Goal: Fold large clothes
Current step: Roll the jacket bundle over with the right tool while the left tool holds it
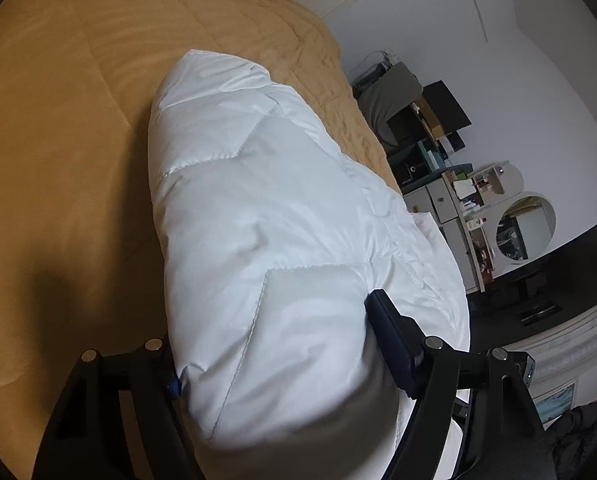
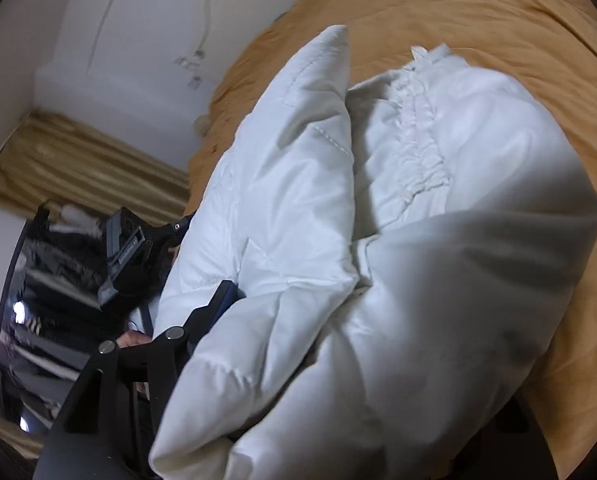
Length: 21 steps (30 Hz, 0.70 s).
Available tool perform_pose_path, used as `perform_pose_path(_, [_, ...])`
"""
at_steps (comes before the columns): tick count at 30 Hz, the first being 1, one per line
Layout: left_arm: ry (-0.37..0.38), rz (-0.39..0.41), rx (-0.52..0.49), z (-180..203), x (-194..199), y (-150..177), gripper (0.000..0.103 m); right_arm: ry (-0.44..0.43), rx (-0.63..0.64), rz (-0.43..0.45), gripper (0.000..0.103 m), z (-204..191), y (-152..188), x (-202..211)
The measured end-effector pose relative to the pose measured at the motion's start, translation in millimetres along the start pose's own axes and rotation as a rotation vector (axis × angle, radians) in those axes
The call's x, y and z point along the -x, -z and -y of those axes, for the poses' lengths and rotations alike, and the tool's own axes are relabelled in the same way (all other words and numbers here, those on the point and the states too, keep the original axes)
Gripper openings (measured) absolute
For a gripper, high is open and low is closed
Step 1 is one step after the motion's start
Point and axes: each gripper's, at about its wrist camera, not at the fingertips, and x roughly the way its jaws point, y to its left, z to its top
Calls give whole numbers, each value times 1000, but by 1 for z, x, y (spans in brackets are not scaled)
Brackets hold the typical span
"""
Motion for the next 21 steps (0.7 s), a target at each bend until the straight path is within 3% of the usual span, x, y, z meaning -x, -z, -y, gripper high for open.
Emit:
perform_pose_path(4, [-78,-12,1,-42,41,18,79,-88,33,-89,64,-20,37,-43])
perform_pose_path(5, [-106,-29,21,-63,36,27,82,-90,26,-131,66,-15,47,-61])
perform_pose_path(6, [-119,-48,49,-83,28,37,92,-68,18,-179,67,-6,54,-81])
perform_pose_path(7, [-97,-52,111,-111,19,52,99,-22,6,-237,73,7,64,-102])
perform_pose_path(8, [-22,-28,192,-135,17,65,103,13,-18,-275,87,22,74,-113])
perform_pose_path(9, [99,-8,311,-154,20,78,103,-9,-47,-291,90,34,82,-119])
perform_pose_path(10, [140,4,369,-161,26,85,103,-35,-62,-286,89,39,82,-119])
perform_pose_path(12, [104,37,397,-156,51,93,102,-9,-22,-282,90,35,77,-111])
perform_pose_path(14, [-10,83,338,-136,81,95,102,13,5,-281,90,34,76,-104])
perform_pose_path(17, [-147,151,145,-76,105,95,102,-12,-54,-302,90,47,77,-94])
perform_pose_path(21, [-249,148,-131,4,89,107,102,49,-47,-310,90,51,81,-73])
